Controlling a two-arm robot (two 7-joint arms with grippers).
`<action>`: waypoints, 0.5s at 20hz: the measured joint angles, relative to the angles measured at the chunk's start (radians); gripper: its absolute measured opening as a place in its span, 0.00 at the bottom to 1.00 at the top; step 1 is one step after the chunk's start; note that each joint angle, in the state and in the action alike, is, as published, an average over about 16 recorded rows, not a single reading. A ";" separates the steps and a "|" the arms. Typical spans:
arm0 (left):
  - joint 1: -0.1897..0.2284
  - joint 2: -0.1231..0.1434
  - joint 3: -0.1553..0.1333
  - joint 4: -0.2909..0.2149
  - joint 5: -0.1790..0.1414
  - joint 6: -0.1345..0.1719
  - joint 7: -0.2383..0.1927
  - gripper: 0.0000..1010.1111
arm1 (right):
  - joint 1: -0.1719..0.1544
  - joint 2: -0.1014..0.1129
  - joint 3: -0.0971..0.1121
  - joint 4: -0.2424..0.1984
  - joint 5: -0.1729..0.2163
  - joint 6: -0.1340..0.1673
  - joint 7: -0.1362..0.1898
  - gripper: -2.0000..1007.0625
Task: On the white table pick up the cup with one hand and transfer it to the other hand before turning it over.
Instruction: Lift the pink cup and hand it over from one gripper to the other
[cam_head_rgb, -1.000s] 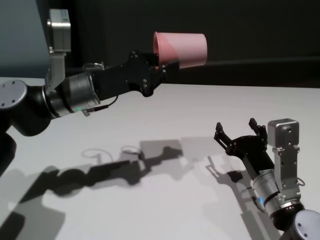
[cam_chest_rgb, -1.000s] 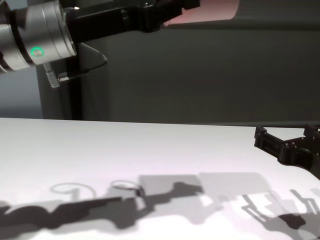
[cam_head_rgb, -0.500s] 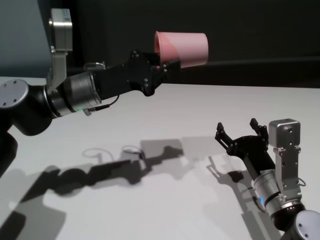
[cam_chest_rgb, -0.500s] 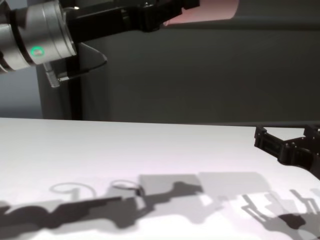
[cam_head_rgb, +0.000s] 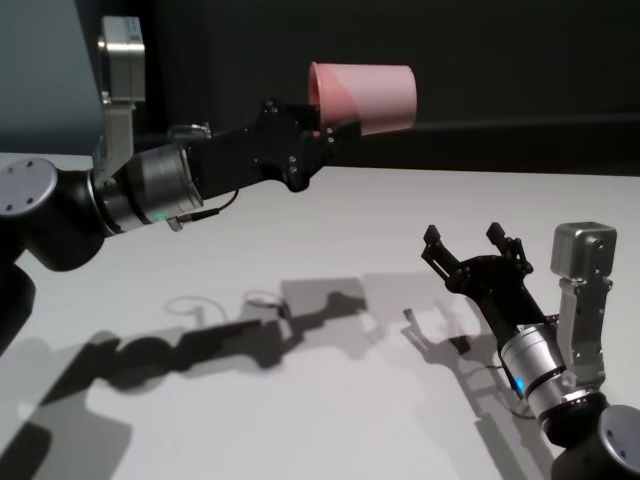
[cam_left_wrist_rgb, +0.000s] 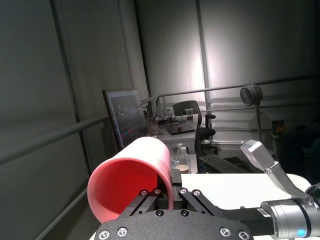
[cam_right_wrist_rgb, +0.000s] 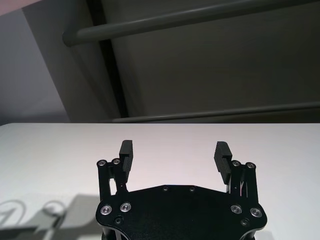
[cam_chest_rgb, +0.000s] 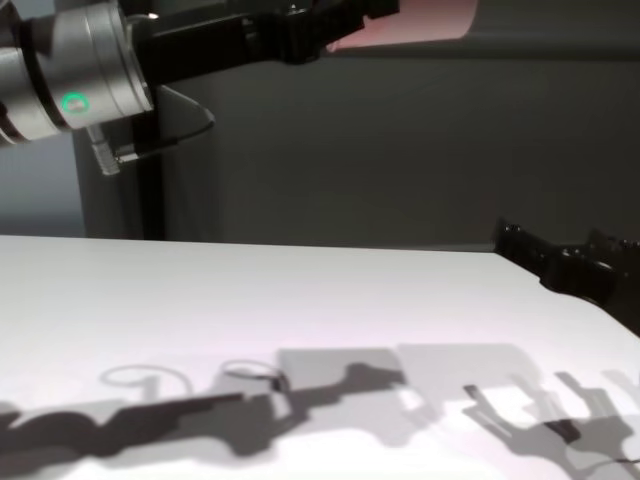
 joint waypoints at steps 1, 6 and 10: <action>0.000 0.000 0.000 0.000 0.000 0.000 0.000 0.05 | 0.002 -0.004 0.006 0.000 0.012 -0.001 0.011 0.99; 0.000 0.000 0.000 0.000 0.000 0.001 0.001 0.05 | 0.009 -0.022 0.039 -0.001 0.079 -0.007 0.064 0.99; 0.001 0.000 -0.001 -0.001 0.000 0.001 0.001 0.05 | 0.012 -0.034 0.069 -0.003 0.145 -0.015 0.103 0.99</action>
